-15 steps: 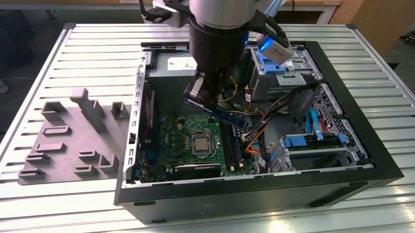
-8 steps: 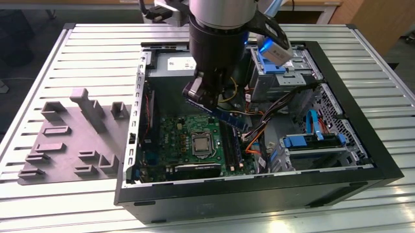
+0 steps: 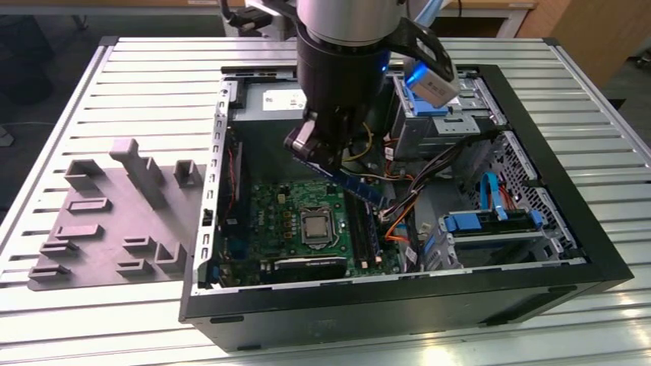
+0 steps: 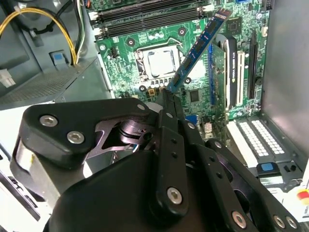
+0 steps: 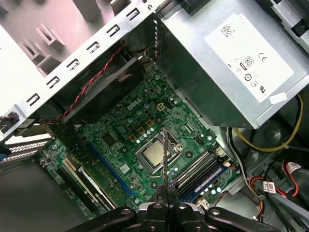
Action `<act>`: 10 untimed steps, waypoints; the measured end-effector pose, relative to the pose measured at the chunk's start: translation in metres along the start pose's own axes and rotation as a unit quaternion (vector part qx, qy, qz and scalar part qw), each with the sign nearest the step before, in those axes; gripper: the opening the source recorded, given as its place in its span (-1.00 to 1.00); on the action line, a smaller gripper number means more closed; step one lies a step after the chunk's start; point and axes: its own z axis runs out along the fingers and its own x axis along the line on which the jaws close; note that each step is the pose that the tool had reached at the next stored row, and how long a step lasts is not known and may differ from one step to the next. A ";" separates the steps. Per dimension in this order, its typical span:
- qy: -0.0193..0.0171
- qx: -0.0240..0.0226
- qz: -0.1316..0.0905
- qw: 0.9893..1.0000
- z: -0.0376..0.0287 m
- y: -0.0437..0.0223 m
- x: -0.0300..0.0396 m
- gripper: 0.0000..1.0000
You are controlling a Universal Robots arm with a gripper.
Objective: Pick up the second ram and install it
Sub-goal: 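Insert the second ram into the second slot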
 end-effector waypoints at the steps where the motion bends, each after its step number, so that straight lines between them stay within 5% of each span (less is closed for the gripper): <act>1: 0.000 0.000 0.003 1.000 0.0000 0.0000 0.0000 -0.77; 10: -0.001 0.000 0.036 0.999 0.0002 0.0000 0.0000 -0.77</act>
